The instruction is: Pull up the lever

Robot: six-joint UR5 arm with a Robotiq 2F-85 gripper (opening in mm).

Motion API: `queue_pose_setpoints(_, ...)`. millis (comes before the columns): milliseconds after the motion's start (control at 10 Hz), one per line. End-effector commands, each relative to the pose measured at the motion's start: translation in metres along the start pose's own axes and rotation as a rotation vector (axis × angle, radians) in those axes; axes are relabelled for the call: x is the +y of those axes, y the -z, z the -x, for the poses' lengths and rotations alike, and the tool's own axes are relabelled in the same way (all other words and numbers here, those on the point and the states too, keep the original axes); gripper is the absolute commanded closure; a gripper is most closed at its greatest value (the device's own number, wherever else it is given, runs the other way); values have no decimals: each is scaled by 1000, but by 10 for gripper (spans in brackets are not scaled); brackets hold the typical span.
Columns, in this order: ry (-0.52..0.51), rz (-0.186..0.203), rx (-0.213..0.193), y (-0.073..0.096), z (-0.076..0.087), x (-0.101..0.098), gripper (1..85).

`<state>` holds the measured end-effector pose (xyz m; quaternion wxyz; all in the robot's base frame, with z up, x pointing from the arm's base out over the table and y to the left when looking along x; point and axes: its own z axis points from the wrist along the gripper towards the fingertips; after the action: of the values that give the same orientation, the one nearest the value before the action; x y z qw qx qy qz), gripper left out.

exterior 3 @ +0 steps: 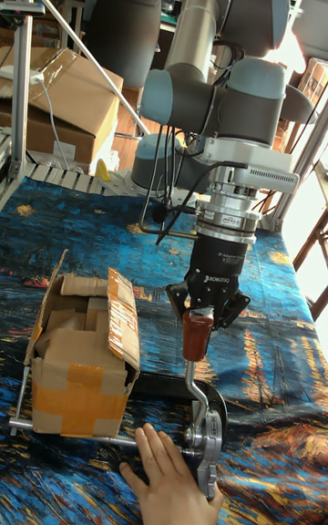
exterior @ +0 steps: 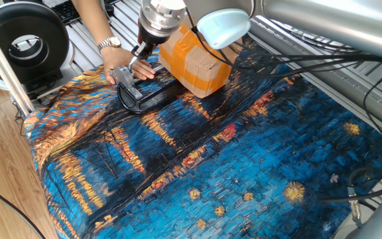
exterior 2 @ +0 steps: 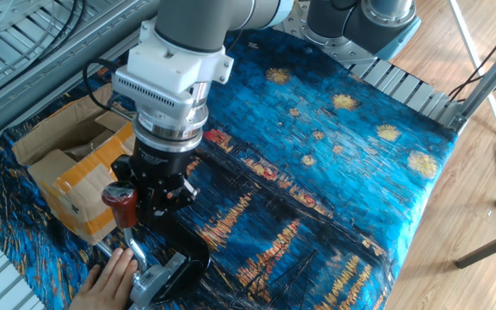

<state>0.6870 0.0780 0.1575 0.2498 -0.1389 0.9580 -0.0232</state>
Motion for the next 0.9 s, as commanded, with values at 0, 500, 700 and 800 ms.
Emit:
queue_pose_setpoints(0, -7, 12, 30, 11, -14, 2, 663)
queue_pose_setpoints(500, 139, -33, 52, 35, -28, -4, 713)
queue_pose_setpoints(700, 260, 8, 46, 39, -24, 11, 713)
queue_pose_setpoints(800, 339, 10, 39, 41, -20, 15, 717)
